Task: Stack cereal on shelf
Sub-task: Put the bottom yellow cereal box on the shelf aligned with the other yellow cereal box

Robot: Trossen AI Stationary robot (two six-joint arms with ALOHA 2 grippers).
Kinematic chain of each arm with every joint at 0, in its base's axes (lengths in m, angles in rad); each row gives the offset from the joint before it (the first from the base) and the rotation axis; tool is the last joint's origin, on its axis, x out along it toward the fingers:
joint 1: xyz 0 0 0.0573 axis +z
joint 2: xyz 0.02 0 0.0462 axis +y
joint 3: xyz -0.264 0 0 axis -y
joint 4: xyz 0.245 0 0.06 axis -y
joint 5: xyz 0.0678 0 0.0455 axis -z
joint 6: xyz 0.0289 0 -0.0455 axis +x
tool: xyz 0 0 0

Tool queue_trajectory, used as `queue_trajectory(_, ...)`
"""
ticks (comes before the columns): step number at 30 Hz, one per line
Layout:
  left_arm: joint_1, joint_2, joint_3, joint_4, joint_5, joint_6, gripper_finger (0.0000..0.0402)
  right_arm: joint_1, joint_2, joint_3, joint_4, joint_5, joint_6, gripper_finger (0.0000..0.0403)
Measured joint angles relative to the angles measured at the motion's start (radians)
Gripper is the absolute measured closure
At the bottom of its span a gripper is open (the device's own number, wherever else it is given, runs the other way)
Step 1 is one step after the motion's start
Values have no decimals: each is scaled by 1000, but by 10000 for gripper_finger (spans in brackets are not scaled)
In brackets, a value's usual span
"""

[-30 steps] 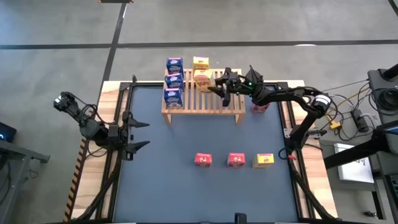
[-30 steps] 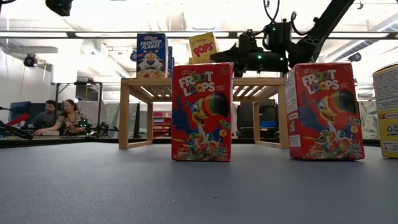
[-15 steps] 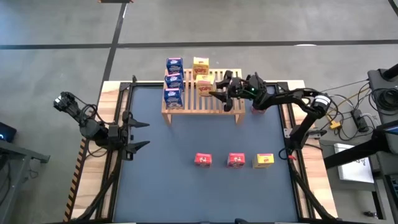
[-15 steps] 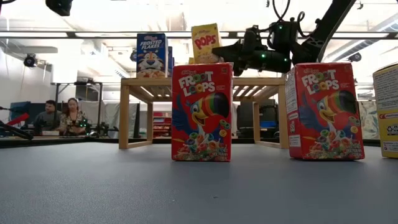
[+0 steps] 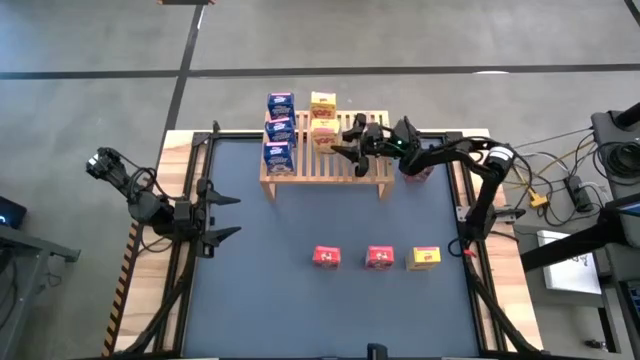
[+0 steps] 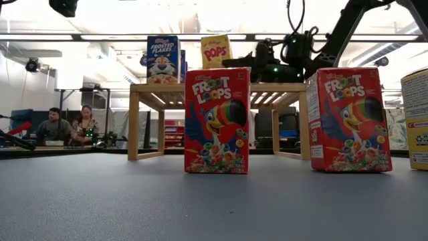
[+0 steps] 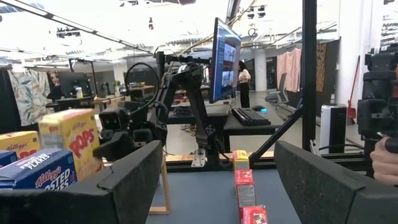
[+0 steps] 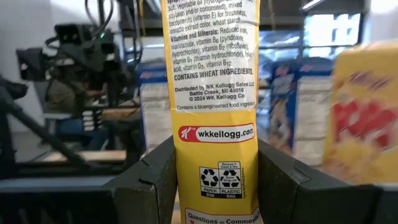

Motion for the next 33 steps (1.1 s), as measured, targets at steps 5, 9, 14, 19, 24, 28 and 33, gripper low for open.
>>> queue_trajectory(5, 0, 0, 0, 0, 0, 0, 109, -4, 50, 38, -7, -8, 1, 245)
queue_trajectory(9, 0, 0, 0, 0, 0, 0, 109, -6, 81, 61, -13, -22, 7, 245)
queue_trajectory(14, 0, 0, 0, 0, 0, 0, 109, -7, 89, 71, -39, -20, -1, 242)
queue_trajectory(19, 0, 0, 0, 0, 0, -1, 109, -7, 88, 77, -71, -19, -18, 215)
queue_trajectory(24, 0, 5, 0, -1, 1, -4, 109, -7, 87, 77, -75, -19, -17, 192)
queue_trajectory(28, 0, 14, 0, -1, 1, -8, 109, -7, 83, 77, -107, -19, -18, 187)
queue_trajectory(33, 0, 22, 0, -1, 1, -15, 109, -7, 55, 76, -192, -18, -59, 188)
